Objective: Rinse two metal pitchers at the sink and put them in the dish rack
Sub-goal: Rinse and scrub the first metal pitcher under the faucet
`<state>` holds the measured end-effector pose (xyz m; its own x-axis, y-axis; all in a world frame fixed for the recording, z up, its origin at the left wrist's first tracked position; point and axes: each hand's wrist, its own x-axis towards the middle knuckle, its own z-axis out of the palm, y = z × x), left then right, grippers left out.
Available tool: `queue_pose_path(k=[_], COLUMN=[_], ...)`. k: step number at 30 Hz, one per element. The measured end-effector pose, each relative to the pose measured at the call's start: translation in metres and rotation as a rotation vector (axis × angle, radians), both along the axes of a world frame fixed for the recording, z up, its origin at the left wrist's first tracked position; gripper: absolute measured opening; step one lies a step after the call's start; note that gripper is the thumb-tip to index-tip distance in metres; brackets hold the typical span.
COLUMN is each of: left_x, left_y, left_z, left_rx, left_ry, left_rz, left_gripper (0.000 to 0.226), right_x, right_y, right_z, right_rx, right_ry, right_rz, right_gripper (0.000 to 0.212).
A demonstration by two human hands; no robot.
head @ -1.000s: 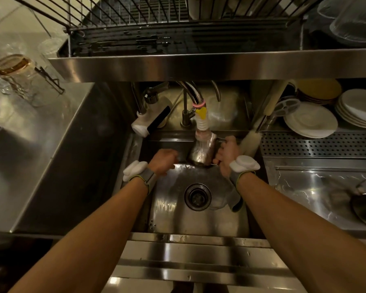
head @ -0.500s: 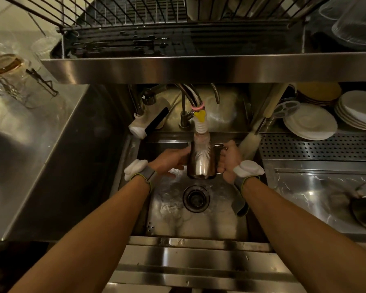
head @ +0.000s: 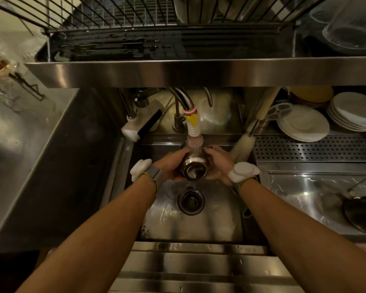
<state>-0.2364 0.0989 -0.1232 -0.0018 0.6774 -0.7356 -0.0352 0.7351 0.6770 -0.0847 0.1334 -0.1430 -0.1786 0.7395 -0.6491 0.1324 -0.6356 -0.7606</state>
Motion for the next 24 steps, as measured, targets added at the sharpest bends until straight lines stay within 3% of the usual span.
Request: queue_pose_path(k=[2, 6, 11, 15, 20, 24], left_x=[-0.0009, -0.0045, -0.0022, -0.0040, -0.0019, -0.0004], left_y=[0.0002, -0.0016, -0.0021, -0.0006, -0.0010, 0.0018], left_z=[0.0000, -0.0027, -0.0021, -0.0061, -0.0041, -0.0065], left_rx=[0.005, -0.057, -0.072, -0.113, -0.139, -0.135], left_ry=[0.017, 0.057, 0.028, 0.027, 0.057, 0.059], left_rz=[0.004, -0.024, -0.028, -0.054, -0.065, -0.070], left_gripper=[0.058, 0.072, 0.066, 0.091, 0.089, 0.094], right_x=[0.0004, 0.0004, 0.0027, 0.0041, 0.0059, 0.0099], right_y=[-0.0006, -0.0023, 0.0007, 0.0007, 0.0033, 0.0050], right_z=[0.0024, 0.0099, 0.0061, 0.0068, 0.0044, 0.0042], right_rx=[0.011, -0.016, -0.053, -0.046, -0.069, -0.068], right_ry=[-0.021, -0.050, -0.101, -0.132, -0.181, -0.183], right_rz=[0.002, 0.018, -0.008, -0.027, -0.015, 0.021], right_gripper=[0.046, 0.020, 0.043, 0.067, 0.087, 0.084])
